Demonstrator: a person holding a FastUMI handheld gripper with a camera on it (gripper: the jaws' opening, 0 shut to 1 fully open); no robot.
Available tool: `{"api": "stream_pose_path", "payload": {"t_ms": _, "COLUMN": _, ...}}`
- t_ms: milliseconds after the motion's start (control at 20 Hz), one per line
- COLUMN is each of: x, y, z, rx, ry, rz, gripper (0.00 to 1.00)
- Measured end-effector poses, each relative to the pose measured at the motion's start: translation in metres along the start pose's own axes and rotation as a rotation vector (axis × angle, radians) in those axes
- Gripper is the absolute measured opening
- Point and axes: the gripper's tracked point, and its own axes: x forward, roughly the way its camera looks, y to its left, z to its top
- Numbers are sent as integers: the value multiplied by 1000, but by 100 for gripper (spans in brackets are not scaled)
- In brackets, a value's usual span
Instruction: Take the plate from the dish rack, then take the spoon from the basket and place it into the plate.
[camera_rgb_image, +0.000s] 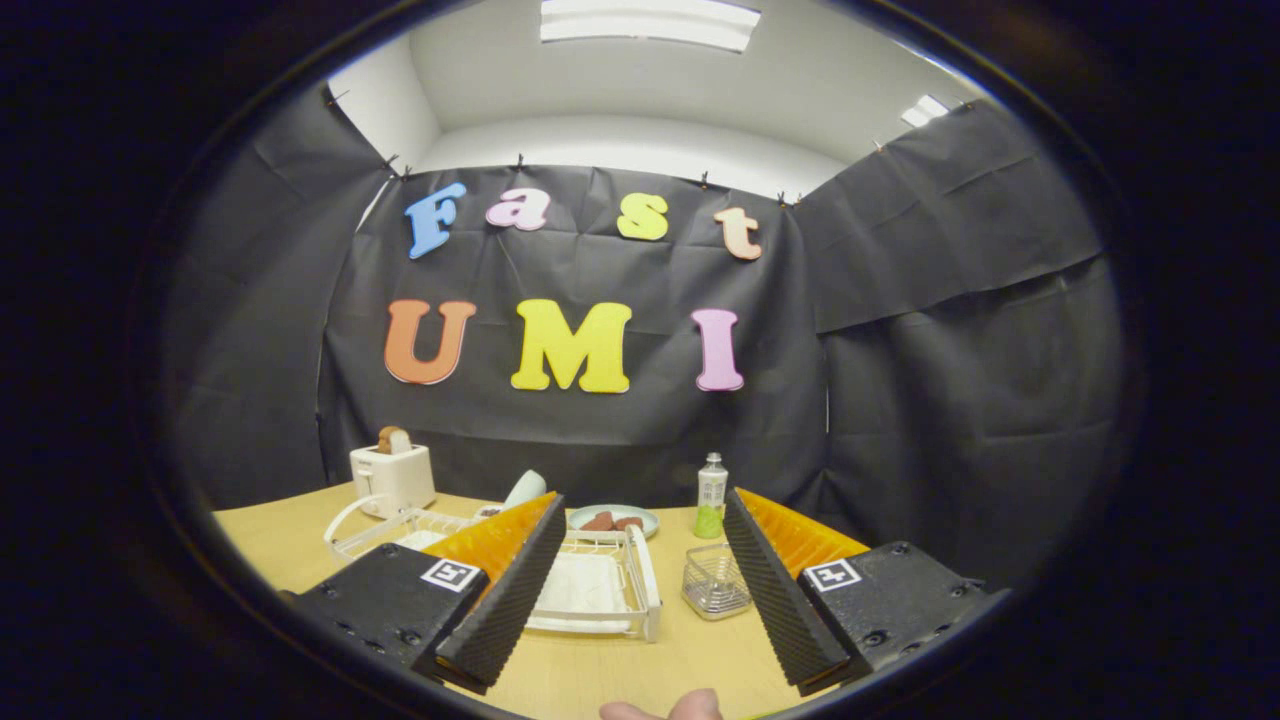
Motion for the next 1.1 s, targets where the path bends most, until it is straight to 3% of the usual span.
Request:
{"api": "stream_pose_path", "payload": {"t_ms": 600, "x": 28, "y": 17, "z": 22, "rx": -34, "ry": 40, "rz": 91, "gripper": 100}}
{"api": "stream_pose_path", "payload": {"t_ms": 1100, "x": 86, "y": 47, "z": 28, "rx": -112, "ry": 290, "rz": 228, "gripper": 100}}
